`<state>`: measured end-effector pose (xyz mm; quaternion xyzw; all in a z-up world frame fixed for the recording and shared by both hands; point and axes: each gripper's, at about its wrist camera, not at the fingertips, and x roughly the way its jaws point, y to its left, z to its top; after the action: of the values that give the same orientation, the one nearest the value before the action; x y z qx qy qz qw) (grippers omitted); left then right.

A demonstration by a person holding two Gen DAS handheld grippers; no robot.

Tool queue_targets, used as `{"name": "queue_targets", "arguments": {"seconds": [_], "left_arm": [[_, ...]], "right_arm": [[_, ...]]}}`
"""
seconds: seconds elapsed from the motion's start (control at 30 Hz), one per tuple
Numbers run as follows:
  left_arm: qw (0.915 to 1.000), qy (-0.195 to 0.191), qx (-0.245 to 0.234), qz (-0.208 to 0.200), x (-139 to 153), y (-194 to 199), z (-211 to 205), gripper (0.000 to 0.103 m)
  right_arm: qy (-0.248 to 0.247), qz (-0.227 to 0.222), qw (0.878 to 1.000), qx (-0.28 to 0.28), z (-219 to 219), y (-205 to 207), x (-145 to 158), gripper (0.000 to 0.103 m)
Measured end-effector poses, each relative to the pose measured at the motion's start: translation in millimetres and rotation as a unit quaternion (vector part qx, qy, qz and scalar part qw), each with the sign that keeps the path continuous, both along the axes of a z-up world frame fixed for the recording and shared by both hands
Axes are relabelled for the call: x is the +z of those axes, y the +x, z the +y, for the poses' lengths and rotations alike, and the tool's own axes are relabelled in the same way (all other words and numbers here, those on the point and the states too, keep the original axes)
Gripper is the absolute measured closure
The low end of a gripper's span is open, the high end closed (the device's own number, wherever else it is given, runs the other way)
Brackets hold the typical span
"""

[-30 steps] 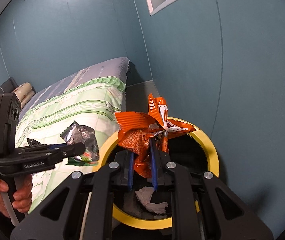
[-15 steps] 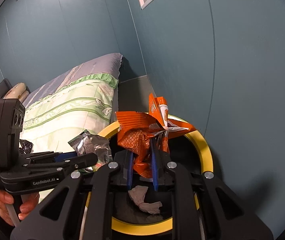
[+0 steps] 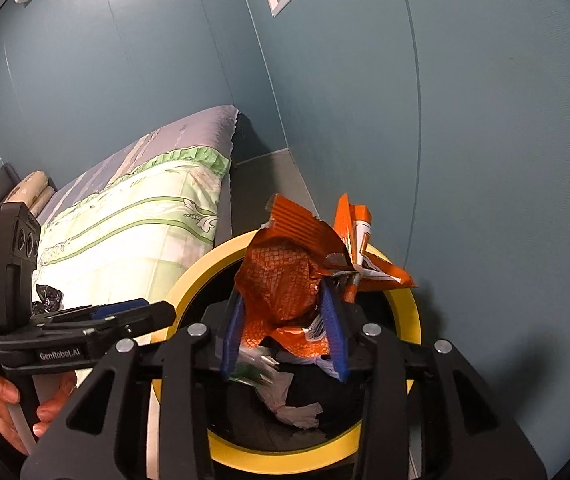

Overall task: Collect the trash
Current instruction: 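Open both tools to drop the wrapper and chip bag into the bin, then move both tools back over the remaining trash on the bed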

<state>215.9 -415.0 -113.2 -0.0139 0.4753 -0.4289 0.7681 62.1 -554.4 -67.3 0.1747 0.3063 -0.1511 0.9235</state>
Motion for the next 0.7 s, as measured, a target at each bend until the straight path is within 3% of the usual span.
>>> {"name": "queue_targets", "arguments": {"seconds": [0.4, 0.7], "left_arm": [[0.9997, -0.012, 0.017, -0.01, 13.3, 5.0, 18.9, 0.035], [0.9987, -0.022, 0.039, -0.024, 30.1, 9.0, 48.2, 0.035]], "right_arm": [[-0.008, -0.006, 1.0, 0.0, 4.2, -2.8, 6.1, 0.057], [-0.013, -0.011, 1.0, 0.004, 11.5, -3.2, 14.7, 0.056]]}}
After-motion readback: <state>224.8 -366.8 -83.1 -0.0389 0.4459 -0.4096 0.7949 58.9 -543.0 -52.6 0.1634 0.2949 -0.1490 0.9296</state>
